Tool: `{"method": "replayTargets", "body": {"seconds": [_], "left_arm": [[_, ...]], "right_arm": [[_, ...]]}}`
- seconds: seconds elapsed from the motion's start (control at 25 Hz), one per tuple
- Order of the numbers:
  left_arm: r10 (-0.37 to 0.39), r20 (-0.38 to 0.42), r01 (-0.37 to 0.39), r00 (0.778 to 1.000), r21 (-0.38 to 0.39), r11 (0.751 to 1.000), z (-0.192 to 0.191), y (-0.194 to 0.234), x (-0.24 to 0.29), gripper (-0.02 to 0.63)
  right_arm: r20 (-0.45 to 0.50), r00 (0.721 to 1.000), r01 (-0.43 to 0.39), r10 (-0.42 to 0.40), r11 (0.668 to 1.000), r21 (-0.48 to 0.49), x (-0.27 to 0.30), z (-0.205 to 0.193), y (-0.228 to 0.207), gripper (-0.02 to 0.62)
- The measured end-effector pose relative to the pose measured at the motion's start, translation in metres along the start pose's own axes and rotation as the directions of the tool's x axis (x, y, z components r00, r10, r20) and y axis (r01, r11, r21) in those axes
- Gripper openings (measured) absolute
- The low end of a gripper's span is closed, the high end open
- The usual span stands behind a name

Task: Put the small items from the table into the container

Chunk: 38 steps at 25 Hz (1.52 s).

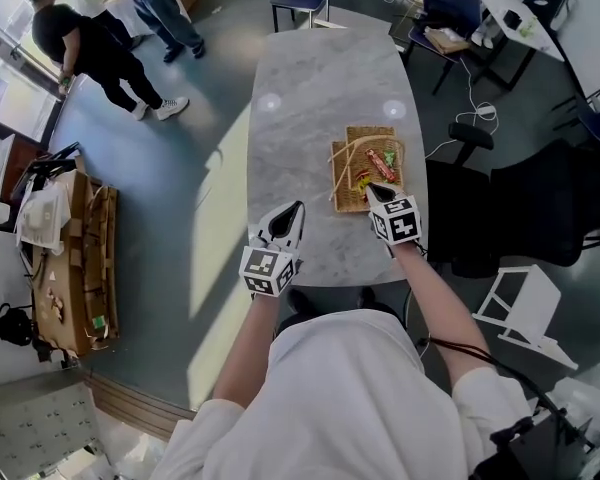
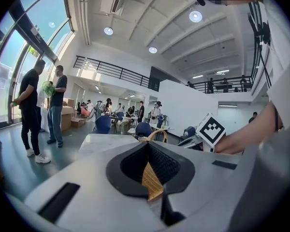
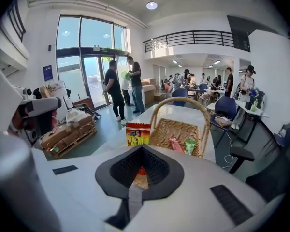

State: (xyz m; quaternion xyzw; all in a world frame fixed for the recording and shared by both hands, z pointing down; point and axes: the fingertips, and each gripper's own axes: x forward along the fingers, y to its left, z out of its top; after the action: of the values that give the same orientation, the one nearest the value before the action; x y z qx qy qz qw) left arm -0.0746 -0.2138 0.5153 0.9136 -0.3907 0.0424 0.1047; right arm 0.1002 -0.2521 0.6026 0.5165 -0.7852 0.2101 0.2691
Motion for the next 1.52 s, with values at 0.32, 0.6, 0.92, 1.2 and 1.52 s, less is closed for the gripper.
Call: {"method": "replayTargets", "body": {"seconds": [0.32,0.6,0.92,1.2,1.52], "left_arm": [[0.013,-0.003,-0.013,1.0,0.013,1.0,0.011,-0.004,0.027,0.008],[0.042,-0.011,-0.041,0.999,0.008,0.999,0.012,0.007,0.036,0.008],[0.061,-0.013,-0.061,0.998,0.007,0.998,0.015,0.014,0.038,0.008],[0.067,-0.003,-0.067,0.998,0.016,0.998,0.021,0.002,0.043,0.008],[0.109,0.026,-0.11,0.994,0.031,0.993,0.025,-0.05,0.042,0.008]], "right_arm": [[0.002,0.999,0.045,-0.045,0.999,0.02,0.005,0.011,-0.058,0.011],[-0.011,0.998,0.064,-0.064,0.998,0.023,0.021,0.012,-0.074,0.012],[-0.014,0.997,0.079,-0.078,0.997,0.02,0.028,0.015,-0.079,0.037],[0.031,0.999,0.037,-0.037,0.999,0.009,0.01,0.023,-0.073,0.036],[0.144,0.986,-0.074,0.08,0.996,-0.047,-0.048,0.027,-0.064,0.034]]}}
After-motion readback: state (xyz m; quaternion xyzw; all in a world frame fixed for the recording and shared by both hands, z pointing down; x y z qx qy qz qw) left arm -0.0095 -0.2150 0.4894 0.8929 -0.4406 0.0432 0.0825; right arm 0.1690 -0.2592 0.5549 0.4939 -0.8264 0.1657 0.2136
